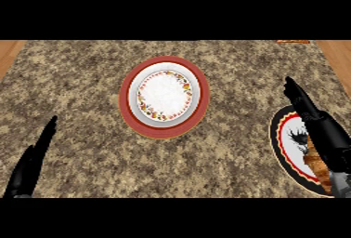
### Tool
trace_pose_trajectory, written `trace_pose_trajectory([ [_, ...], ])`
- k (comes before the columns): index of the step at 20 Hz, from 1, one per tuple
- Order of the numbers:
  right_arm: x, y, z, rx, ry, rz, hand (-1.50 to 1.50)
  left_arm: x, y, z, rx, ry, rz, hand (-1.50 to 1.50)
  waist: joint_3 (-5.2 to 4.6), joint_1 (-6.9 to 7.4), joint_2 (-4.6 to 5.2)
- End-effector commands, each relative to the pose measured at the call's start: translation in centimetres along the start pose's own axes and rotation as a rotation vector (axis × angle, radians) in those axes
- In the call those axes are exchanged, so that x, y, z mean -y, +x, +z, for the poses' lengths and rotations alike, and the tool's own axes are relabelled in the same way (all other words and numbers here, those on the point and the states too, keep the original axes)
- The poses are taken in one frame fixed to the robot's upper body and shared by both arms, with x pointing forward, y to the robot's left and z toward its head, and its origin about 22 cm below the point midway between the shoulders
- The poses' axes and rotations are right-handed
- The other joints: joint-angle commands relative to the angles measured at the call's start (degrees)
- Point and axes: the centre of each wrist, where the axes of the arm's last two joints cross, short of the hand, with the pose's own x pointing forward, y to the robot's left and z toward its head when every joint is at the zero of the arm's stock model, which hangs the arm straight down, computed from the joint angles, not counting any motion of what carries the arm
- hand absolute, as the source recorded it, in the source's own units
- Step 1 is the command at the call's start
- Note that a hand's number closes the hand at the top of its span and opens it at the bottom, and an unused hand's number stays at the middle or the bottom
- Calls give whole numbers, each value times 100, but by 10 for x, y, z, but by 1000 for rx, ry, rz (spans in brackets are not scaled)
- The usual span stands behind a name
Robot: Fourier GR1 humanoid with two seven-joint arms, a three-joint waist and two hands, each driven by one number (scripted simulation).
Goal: Pick the croissant from the plate and place it in the plate
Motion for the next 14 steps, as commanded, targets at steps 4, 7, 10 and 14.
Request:
trace_pose_trajectory([
  [4, -53, -15, -19, 36, 201, -43, 150, 9, 93, -39, 302, -50, 173, 0, 121, 196, -4],
  [7, 27, -18, -15, -123, 201, 598, 150, 9, 99, -37, 348, -70, 209, 0, -120, 95, -113],
  [10, -27, -59, 4, -193, 122, 636, 150, 7, 130, -45, 407, -109, 304, 0, 104, 122, -21],
  [14, -77, -88, 27, -156, -133, 280, -150, -9, 141, -50, 389, -121, 313, 0, 132, 53, -34],
])
